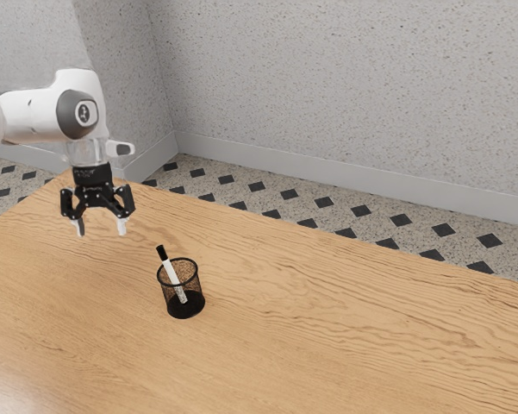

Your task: Take the marker out of the pen holder and place it to the left of the pen holder.

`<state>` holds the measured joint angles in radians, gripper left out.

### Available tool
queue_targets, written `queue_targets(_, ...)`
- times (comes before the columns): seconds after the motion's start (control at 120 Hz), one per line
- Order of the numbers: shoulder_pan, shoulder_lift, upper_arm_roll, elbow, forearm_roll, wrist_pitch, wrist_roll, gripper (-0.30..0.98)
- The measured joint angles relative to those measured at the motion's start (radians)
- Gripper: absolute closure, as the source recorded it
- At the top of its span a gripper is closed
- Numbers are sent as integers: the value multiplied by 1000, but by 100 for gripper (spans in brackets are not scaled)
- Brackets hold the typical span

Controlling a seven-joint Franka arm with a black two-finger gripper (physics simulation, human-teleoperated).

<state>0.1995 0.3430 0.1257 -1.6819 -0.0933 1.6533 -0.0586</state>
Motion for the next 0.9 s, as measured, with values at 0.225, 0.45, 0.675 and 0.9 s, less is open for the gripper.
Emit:
queue_targets(0.225, 21, 26, -3, -26, -122, 45, -61, 0)
queue_targets(0.45, -48, 5, -7, -53, -229, 50, -144, 1)
queue_targets(0.675, -125, -86, -1, -169, -258, 111, -198, 2)
queue_targets(0.9, -145, -132, -1, -307, -279, 320, -175, 1)
